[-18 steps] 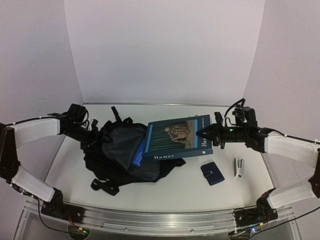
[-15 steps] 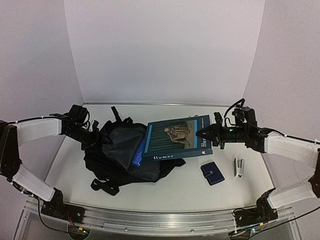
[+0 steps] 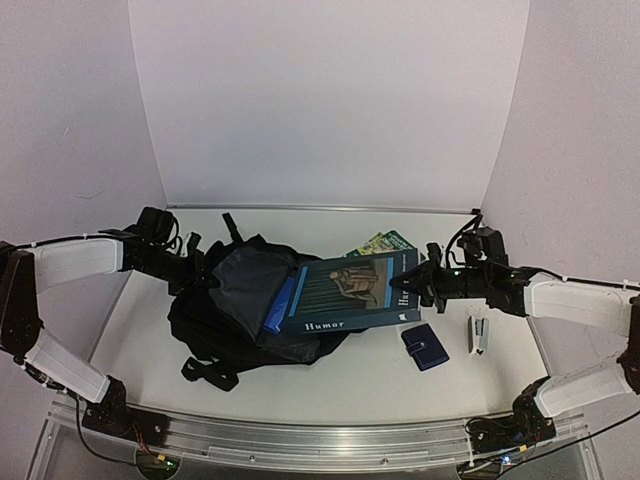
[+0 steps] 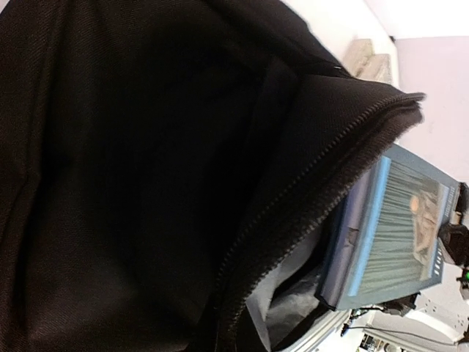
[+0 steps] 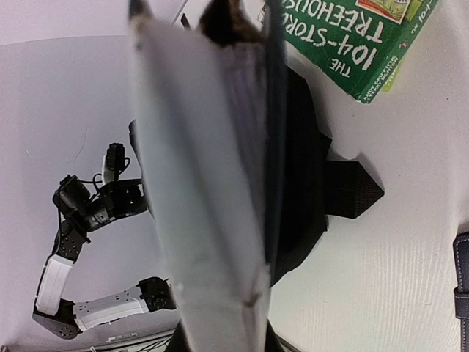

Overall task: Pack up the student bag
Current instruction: Place the book in the student bag.

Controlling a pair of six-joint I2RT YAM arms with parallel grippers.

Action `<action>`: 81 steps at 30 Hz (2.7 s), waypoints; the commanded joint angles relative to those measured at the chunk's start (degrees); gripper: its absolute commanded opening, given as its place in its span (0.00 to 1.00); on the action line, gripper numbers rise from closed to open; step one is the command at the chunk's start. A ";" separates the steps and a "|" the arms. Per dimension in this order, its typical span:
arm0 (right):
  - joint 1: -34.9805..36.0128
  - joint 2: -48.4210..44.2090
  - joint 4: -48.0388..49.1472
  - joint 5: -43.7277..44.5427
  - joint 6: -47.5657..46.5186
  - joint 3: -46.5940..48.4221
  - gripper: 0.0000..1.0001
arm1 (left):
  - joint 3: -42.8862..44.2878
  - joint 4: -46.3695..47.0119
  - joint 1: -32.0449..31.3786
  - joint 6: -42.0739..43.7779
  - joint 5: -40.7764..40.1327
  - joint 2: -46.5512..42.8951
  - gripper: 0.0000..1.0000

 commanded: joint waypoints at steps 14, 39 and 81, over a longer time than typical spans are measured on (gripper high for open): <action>4.95 6.53 12.36 4.65 7.25 1.82 0.00 | 0.60 15.18 0.27 1.79 18.97 -8.71 0.00; 9.28 17.24 22.94 8.84 12.23 4.66 0.00 | 2.58 19.82 0.20 0.34 25.25 -6.05 0.00; 17.46 41.14 26.39 14.73 12.49 21.35 0.04 | 5.18 32.23 -7.65 -4.10 27.32 -0.95 0.00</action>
